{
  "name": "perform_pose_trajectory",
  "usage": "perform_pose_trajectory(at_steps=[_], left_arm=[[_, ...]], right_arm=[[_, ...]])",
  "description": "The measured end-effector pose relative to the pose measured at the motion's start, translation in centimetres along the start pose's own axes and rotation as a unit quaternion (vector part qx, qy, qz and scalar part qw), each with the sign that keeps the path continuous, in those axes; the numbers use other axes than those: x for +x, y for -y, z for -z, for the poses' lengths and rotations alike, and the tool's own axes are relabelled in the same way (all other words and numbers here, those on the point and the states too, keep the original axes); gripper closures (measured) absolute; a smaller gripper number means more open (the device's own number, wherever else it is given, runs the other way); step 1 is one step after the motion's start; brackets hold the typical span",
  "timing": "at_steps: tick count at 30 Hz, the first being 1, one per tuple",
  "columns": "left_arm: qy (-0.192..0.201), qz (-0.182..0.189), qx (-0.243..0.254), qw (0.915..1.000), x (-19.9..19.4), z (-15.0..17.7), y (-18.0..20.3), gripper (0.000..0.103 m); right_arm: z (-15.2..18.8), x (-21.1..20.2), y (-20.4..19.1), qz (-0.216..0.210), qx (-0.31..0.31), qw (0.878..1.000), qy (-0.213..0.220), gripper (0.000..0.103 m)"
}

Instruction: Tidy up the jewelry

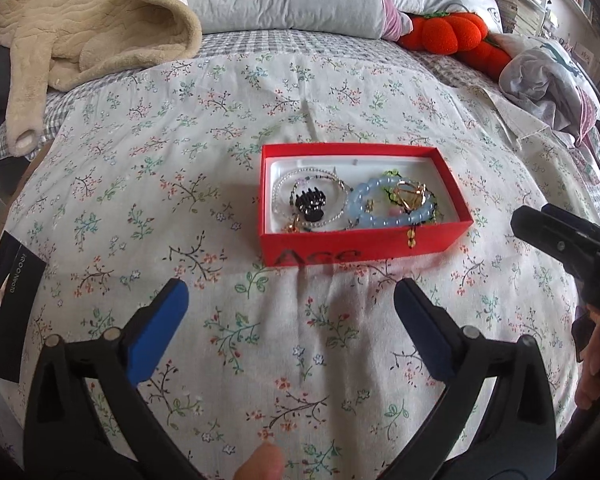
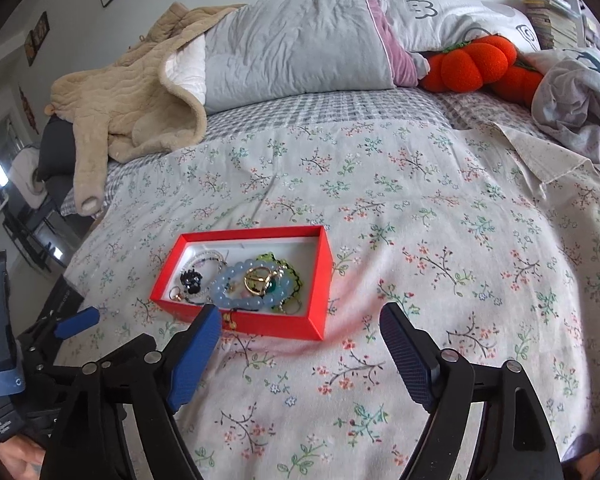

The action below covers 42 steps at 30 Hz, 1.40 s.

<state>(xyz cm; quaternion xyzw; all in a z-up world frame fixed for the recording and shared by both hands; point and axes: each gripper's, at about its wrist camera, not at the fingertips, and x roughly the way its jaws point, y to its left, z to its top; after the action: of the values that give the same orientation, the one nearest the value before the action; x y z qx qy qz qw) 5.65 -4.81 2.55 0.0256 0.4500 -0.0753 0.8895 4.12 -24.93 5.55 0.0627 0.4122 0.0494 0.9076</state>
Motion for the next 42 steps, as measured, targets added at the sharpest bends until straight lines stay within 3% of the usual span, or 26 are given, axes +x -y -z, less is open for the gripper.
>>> perform_pose_trajectory(at_steps=[4,15,42], left_arm=[[-0.014,-0.018,-0.001,0.9997,-0.2,0.8,0.2,0.001],[-0.019,-0.017,-0.001,0.9997,-0.8,1.6,0.4,0.001],[-0.029,-0.019,-0.005,0.9994,-0.3,1.8,0.0,0.001]], right_arm=[[1.5,-0.6,0.0,0.021,0.005,0.999,-0.025,0.016],[4.1,0.4,-0.1,0.048,-0.012,0.996,-0.072,0.016],[4.0,0.9,-0.6,0.053,-0.010,0.996,-0.075,0.016]])
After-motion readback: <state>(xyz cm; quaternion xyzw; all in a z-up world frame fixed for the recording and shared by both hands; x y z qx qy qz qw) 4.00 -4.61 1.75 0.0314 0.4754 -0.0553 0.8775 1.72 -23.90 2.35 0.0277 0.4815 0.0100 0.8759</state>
